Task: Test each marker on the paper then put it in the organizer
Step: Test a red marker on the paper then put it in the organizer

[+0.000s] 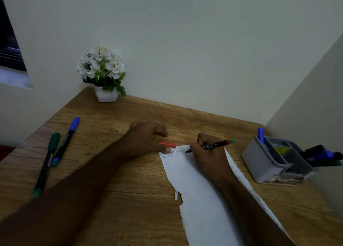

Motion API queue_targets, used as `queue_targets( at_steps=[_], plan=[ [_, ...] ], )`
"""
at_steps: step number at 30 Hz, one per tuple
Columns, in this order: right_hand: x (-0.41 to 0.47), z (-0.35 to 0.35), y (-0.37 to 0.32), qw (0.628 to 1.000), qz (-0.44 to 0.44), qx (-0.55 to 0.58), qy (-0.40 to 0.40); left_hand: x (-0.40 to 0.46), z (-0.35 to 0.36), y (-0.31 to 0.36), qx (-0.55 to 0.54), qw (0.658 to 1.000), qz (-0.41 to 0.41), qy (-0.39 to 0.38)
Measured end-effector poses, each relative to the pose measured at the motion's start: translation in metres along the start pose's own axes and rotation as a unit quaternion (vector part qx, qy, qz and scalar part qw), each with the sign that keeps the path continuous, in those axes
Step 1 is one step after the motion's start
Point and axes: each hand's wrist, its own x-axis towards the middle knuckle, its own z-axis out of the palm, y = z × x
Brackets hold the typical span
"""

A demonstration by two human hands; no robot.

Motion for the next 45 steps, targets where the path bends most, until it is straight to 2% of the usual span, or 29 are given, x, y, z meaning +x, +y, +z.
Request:
queue_targets(
  at_steps=[45],
  plan=[
    [-0.0009, -0.0002, -0.0024, 1.0, 0.014, -0.007, 0.009, 0.0, 0.0024, -0.0027, -0.008, 1.0, -0.005, 0.007]
  ],
)
